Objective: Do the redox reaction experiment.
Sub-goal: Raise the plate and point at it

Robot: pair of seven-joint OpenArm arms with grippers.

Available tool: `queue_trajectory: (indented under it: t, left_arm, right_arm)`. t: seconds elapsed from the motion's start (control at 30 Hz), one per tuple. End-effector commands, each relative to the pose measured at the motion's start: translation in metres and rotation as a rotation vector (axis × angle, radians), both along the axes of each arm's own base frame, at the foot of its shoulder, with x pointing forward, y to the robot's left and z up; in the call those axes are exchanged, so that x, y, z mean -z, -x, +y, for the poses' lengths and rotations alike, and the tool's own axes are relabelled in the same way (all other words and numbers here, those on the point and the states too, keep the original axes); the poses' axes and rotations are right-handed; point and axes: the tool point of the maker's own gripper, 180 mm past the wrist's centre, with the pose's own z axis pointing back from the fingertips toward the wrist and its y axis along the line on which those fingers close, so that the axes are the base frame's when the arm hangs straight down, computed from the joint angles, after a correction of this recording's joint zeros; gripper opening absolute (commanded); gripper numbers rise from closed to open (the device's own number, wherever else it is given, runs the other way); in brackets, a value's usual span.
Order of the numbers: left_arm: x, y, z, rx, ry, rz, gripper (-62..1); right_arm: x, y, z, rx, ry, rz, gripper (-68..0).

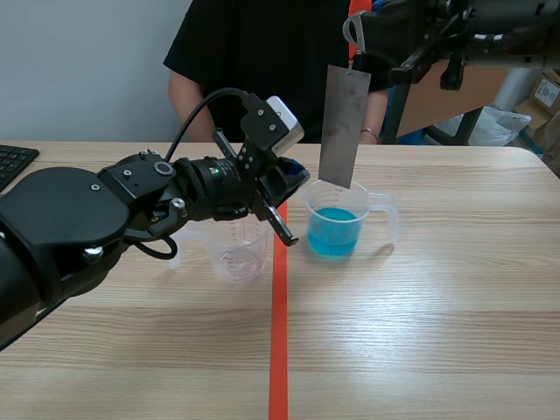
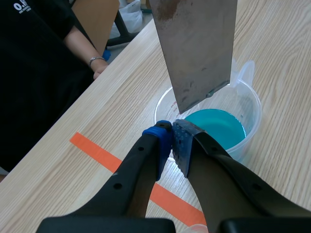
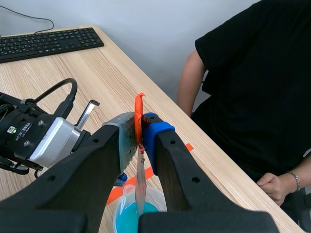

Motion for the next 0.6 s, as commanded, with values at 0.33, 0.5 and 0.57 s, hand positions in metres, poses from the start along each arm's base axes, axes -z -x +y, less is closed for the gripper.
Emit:
queue_trajectory:
  t: [0.33,0.5,0.57]
  left_arm:
    - [-0.0192,-0.0072,-0.0070,-0.006,0.042,-0.044,-56.3]
    - [-0.0194,-0.0081,-0.0056,-0.011,0.041,-0.048,-56.3]
    - [-0.0192,-0.0080,-0.0056,-0.011,0.041,-0.047,-56.3]
  right_arm:
    - [-0.0200,-0.0019,-0.0048,0.002,-0.021,-0.055,-66.0]
    - [-0.0200,-0.0019,-0.0048,0.002,-0.021,-0.055,-66.0]
    - [-0.0200,-0.0019,-0.0048,0.002,-0.021,-0.055,-66.0]
